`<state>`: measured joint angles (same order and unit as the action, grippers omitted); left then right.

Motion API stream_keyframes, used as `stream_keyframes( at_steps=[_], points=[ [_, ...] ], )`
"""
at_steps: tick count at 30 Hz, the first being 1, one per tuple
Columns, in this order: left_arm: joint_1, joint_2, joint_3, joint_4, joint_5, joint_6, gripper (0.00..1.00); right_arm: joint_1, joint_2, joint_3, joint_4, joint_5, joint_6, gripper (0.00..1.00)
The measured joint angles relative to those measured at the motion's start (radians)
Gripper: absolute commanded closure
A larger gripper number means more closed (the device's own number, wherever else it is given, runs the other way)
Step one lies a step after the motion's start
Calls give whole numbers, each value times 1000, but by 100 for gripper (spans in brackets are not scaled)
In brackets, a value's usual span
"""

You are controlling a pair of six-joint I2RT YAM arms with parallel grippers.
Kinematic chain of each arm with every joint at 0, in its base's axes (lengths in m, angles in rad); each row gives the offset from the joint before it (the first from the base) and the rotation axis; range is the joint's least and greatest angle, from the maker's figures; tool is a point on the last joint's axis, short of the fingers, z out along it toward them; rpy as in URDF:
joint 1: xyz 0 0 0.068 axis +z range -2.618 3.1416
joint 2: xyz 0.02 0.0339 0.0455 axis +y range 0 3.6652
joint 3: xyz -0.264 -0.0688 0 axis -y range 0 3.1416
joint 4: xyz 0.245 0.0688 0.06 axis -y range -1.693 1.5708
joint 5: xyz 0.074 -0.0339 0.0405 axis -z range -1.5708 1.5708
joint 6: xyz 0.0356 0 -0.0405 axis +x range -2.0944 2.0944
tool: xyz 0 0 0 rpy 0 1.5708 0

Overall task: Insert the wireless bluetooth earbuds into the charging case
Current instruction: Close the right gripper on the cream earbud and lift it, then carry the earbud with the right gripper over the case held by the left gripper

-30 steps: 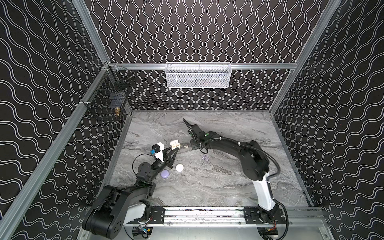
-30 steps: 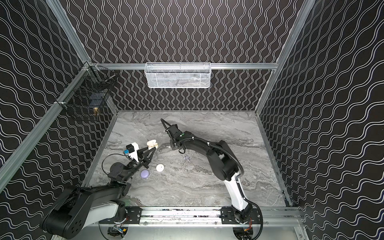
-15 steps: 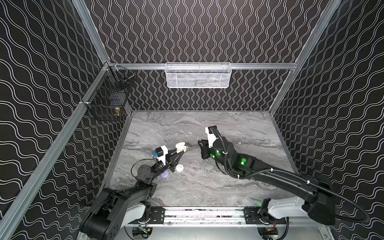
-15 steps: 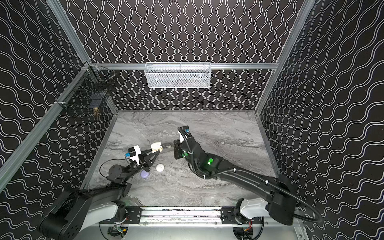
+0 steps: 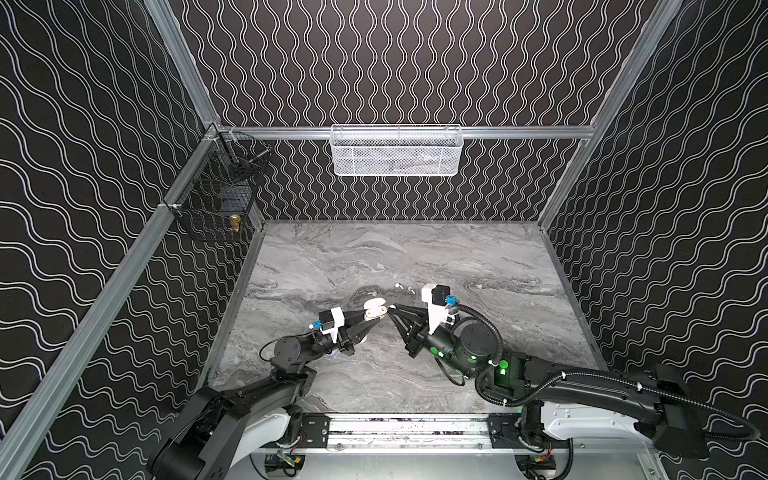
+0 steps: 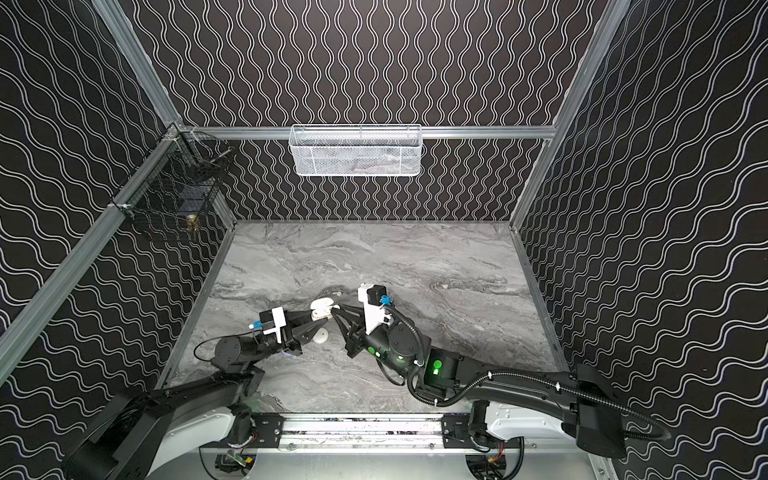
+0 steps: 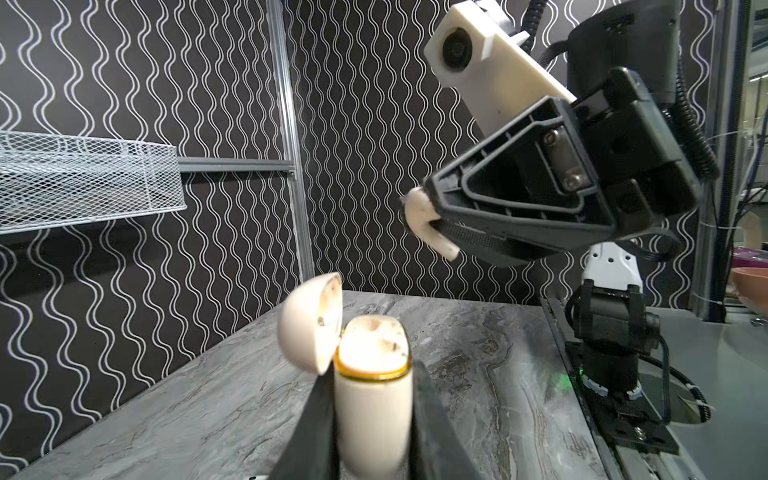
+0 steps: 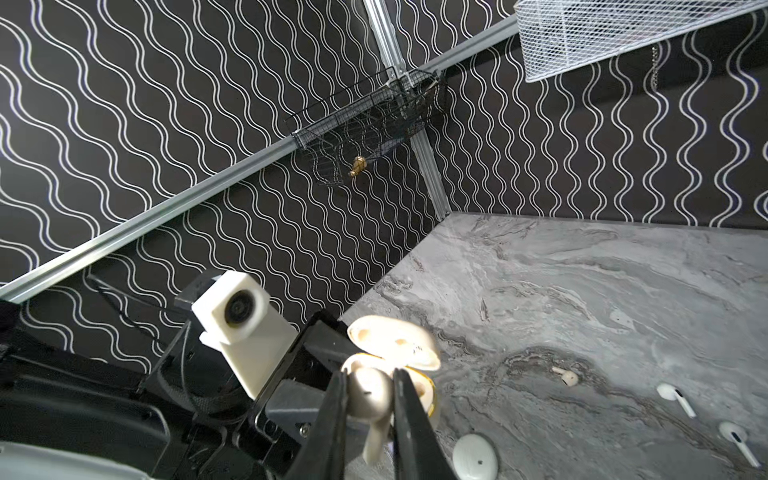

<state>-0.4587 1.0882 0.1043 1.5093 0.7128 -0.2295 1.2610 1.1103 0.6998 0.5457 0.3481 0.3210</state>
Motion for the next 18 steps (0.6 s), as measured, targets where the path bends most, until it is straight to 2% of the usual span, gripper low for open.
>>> stream_keyframes(
  at_steps=[18],
  points=[
    [-23, -29, -1, 0, 14, 5, 100, 3, 85, -95, 286, -3, -113, 82]
  ],
)
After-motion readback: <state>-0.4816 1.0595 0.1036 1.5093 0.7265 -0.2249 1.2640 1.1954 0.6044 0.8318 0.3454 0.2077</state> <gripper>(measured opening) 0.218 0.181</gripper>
